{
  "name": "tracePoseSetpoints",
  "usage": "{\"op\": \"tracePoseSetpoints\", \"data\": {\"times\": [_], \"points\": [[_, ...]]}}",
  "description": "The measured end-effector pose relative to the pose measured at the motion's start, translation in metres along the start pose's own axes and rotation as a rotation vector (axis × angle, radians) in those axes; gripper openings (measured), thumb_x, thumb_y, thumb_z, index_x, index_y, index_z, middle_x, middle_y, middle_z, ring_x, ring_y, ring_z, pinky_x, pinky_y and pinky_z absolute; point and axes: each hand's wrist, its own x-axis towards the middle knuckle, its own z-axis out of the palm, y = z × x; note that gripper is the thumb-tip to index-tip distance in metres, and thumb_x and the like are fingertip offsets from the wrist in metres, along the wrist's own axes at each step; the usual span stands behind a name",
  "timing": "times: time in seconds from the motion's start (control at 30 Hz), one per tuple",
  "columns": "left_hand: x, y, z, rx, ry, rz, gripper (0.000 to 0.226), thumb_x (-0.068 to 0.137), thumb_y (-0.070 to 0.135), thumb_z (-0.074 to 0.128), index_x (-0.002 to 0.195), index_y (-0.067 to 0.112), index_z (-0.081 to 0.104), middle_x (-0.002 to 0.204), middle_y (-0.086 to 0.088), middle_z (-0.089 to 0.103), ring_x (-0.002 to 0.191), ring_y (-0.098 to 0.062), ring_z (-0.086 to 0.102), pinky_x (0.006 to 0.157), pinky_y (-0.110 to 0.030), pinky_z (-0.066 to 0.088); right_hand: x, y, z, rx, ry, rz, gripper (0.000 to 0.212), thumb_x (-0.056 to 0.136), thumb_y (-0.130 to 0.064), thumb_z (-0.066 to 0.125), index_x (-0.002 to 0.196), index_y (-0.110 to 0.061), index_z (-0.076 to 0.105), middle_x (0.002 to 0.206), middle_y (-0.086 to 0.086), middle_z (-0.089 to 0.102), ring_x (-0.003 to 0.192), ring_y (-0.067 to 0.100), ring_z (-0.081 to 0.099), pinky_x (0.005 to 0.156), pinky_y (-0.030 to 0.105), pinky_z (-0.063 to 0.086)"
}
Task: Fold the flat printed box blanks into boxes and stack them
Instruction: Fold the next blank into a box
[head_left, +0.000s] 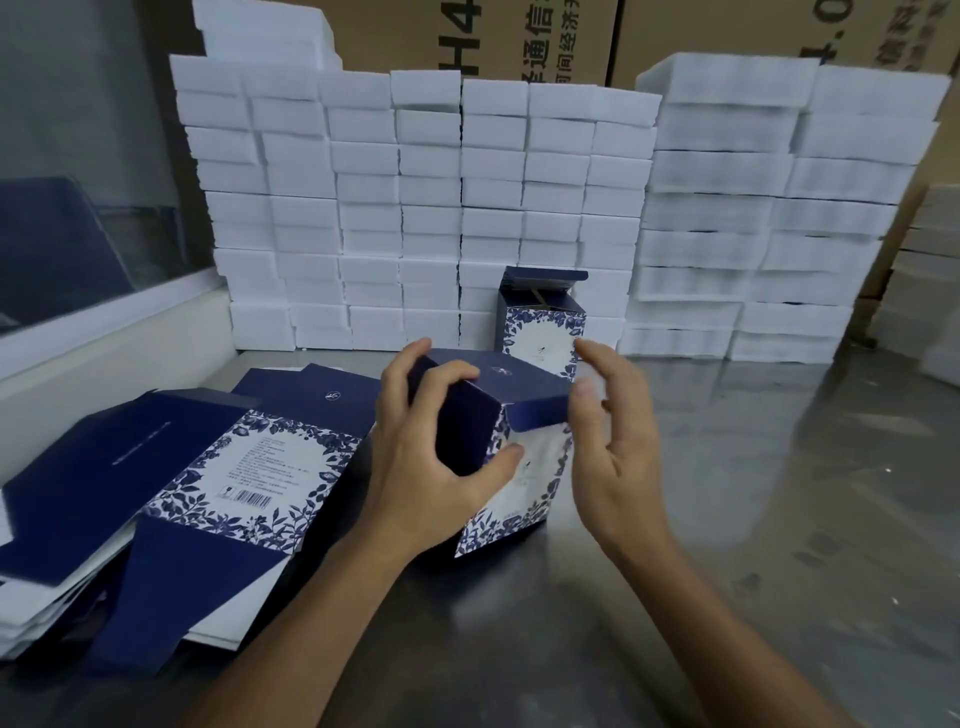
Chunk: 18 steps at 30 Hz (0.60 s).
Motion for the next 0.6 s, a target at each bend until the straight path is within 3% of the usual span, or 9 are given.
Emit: {"op": "tracePoseSetpoints", "data": {"times": [0.1,0.23,0.47,0.6], "points": [[0.002,0.005,-0.002,-0.018,0.002,-0.005,0.062,0.061,0.056,0.071,0.119,0.040,0.055,0.147,0.013,0.028,0.131,-0.015,0.042,0.101,-0.049,0.046,0.000,-0.003,0.004,-0.181,-0.107,-0.218,0.030,0.101,-0.032,0.048,0.122,-0.023,0.069,0.125,-0.004,0.066,0.121,0.016,0.059,0.100,0.053,0.044],[0.004,0.009,-0.003,-0.047,0.038,0.003,0.065,0.062,0.052,0.073,0.123,0.029,0.064,0.146,0.007,0.036,0.128,-0.017,0.047,0.091,-0.043,0.054,-0.002,-0.011,0.012,-0.063,-0.147,-0.119,0.020,0.096,-0.029,0.056,0.112,-0.036,0.065,0.114,-0.006,0.070,0.112,0.017,0.064,0.095,0.057,0.046],[0.004,0.013,-0.002,-0.077,0.006,0.023,0.059,0.064,0.044,0.076,0.120,0.027,0.064,0.143,0.005,0.039,0.127,-0.010,0.048,0.094,-0.027,0.050,0.001,-0.016,0.010,0.102,-0.107,-0.042,0.014,0.089,-0.018,0.063,0.095,-0.030,0.068,0.097,-0.007,0.068,0.097,0.018,0.065,0.085,0.036,0.052],[0.005,0.010,-0.005,-0.093,-0.007,0.014,0.056,0.063,0.039,0.080,0.115,0.024,0.066,0.139,0.005,0.042,0.122,-0.002,0.049,0.093,-0.009,0.039,-0.001,-0.008,0.009,0.078,-0.097,-0.035,0.013,0.090,-0.025,0.067,0.102,-0.024,0.072,0.107,-0.002,0.069,0.106,0.019,0.064,0.090,0.032,0.051]]}}
